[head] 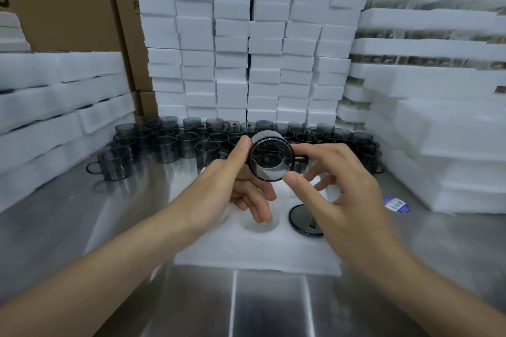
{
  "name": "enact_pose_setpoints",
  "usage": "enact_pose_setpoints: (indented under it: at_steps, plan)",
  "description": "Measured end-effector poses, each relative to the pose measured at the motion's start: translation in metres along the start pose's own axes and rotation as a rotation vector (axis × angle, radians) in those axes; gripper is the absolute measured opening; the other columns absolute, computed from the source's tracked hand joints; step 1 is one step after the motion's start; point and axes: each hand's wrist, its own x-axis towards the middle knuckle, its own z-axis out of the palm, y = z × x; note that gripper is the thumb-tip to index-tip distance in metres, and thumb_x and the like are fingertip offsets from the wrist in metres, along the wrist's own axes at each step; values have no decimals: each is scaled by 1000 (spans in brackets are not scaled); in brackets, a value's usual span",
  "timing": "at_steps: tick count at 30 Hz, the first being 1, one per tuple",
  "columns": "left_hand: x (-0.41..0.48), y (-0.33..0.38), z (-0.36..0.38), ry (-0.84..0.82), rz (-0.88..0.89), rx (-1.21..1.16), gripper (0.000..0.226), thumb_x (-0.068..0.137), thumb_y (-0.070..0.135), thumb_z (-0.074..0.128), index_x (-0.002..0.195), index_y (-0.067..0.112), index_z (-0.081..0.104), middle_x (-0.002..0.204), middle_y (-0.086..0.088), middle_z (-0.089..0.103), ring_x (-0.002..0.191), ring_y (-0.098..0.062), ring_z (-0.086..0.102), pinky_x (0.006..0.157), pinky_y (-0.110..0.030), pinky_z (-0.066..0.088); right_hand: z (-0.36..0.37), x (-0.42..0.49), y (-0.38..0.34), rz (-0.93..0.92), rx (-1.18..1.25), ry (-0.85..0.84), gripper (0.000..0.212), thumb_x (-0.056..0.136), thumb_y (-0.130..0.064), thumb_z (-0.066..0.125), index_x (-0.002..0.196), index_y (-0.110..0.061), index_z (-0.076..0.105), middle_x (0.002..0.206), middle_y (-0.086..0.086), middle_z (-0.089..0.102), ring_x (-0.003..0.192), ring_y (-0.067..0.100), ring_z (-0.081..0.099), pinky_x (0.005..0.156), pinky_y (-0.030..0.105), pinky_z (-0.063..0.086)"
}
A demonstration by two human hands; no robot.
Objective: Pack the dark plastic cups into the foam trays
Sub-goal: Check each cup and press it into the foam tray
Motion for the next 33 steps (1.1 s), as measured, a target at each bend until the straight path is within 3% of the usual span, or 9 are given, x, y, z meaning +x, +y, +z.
enact_pose_setpoints:
  at_steps: [6,12,15,18,21,24,26,30,33]
  plan:
    - [3,-3,-4,-21,21,-19,60,99,64,41,104,20,80,101,-11,81,81,-21,74,77,-35,45,3,-5,3,15,-60,-68,59,91,-26,82,144,-37,60,119,-17,57,103,13,64,81,21,51]
    - [0,-3,-4,-24,17,25,56,102,61,41,118,20,76,112,-3,81,92,-24,76,84,-40,44,1,0,1,-15,-55,-28,53,81,-30,90,128,-32,64,118,-17,59,111,10,60,87,13,44]
    - [0,-3,-1,84,20,25,40,108,56,46,124,32,72,116,4,79,98,-20,78,80,-36,50,-5,3,0,-49,-34,27,54,77,-27,94,120,-28,62,117,-16,59,113,14,60,93,20,45]
    - [1,-6,0,205,41,84,19,107,34,62,125,34,68,109,7,78,94,-13,79,71,-29,54,-8,4,-3,-55,12,63,57,74,-22,92,120,-24,59,121,-12,61,117,20,59,98,34,48]
    - [-1,-6,-1,116,85,136,27,102,24,72,125,38,68,115,11,77,97,-12,78,75,-22,57,-8,2,-7,-89,-6,69,55,75,-20,91,120,-23,59,121,-14,60,119,17,57,101,31,46]
    - [-7,-1,0,-74,113,144,33,96,20,77,127,32,71,124,7,76,110,-21,75,102,-33,58,-7,2,-9,-149,-89,41,53,75,-19,90,122,-20,64,119,-12,60,118,13,55,100,30,44]
    - [-8,1,0,-161,127,94,37,93,23,73,130,20,70,126,-2,76,118,-27,73,109,-37,55,-6,2,-9,-175,-113,18,52,75,-22,88,122,-21,67,121,-11,60,120,12,54,101,36,46]
    - [-5,-1,-4,-148,150,49,36,95,31,72,122,8,73,119,-9,78,114,-23,74,102,-30,57,-4,0,-12,-178,-85,-58,47,80,-40,81,124,-32,68,126,-19,59,123,12,58,101,45,48]
    - [-1,-4,-8,-167,141,51,39,96,44,75,117,11,75,108,2,80,98,-4,73,83,-11,51,-4,0,-12,-176,-31,-71,53,82,-38,86,129,-33,62,122,-22,64,120,12,63,98,46,51]
